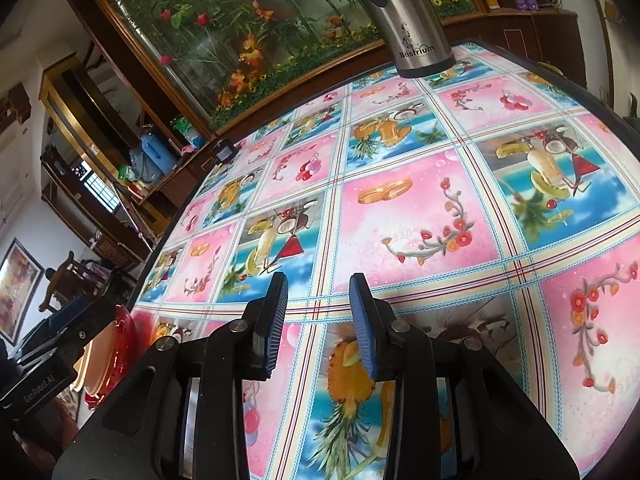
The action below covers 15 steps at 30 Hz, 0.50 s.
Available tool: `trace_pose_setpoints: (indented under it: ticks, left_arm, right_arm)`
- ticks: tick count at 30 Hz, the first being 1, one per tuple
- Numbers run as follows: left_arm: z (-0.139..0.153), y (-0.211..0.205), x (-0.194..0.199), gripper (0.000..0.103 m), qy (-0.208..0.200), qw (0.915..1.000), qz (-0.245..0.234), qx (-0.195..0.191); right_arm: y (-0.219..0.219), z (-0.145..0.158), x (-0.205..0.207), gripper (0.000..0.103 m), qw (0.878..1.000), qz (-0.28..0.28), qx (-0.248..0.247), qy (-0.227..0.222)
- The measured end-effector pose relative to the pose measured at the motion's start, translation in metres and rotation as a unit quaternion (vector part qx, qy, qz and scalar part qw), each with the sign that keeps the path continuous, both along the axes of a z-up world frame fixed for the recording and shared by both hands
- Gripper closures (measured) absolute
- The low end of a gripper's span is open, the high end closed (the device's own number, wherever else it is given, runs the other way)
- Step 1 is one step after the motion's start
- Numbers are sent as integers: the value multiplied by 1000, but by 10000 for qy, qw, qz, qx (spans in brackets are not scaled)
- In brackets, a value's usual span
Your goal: Organize plates and bowls
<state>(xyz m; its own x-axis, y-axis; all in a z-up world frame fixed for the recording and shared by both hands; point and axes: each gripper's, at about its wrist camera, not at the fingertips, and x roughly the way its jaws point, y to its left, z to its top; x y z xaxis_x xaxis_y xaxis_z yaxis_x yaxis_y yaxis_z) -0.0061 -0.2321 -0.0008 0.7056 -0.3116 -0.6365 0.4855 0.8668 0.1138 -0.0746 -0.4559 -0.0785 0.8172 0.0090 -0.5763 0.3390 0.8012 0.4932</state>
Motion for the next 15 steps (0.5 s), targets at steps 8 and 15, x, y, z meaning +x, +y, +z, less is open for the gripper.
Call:
trace_pose_setpoints:
  ticks: [8,15]
  left_arm:
    - [-6,-5,4,23,81,10000,-27,21]
    - [-18,-9,11,23,211,9998,-6,52]
  right_arm:
    - [0,-3,1,71,10000,13,23,28]
    - [1,-6,5,71,9999,55,44,115]
